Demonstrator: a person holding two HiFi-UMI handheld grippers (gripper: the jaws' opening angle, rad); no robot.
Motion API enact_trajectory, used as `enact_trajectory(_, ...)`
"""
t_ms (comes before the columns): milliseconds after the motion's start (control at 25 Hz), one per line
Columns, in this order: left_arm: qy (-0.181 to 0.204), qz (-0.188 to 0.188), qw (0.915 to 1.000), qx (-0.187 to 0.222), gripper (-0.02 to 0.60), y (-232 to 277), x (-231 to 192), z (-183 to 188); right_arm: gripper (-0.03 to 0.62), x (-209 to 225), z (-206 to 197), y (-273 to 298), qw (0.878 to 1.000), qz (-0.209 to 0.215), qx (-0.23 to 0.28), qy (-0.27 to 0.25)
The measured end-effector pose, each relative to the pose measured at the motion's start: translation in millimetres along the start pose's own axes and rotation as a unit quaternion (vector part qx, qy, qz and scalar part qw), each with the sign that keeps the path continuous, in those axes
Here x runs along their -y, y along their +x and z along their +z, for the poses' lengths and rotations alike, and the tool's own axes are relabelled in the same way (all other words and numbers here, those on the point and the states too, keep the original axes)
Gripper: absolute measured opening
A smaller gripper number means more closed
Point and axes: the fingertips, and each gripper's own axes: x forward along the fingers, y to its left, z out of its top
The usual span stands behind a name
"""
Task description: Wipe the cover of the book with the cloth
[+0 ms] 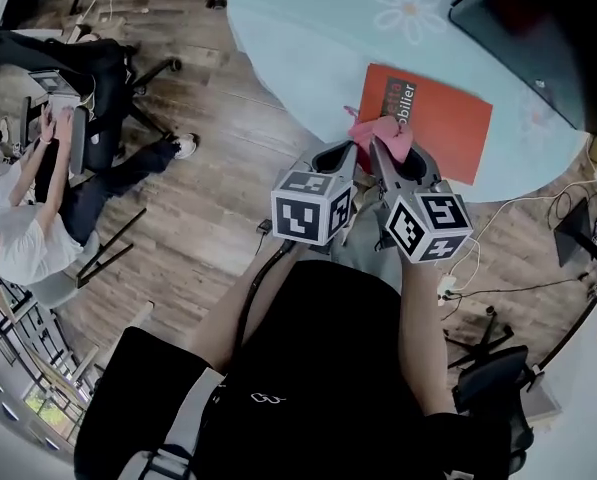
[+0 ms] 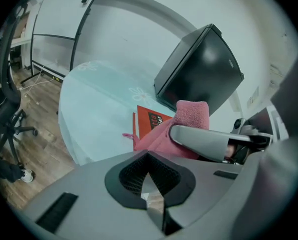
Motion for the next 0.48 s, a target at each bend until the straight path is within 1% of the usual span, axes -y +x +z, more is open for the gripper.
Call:
enact_trajectory(160, 0.012, -0.010, 0.9997, -0.017, 0.009, 10.2, 11.6, -13.0, 0.095, 9.2, -11.1, -5.9, 1.000, -0.012, -0.004, 0.009)
enact_trajectory(480, 0.040, -0.007, 0.9987, -0.030, 0.009, 20.5, 27.0, -22.8, 0.095, 27.5, -18.5, -18.7, 1.000, -0.017, -0.004, 0.021)
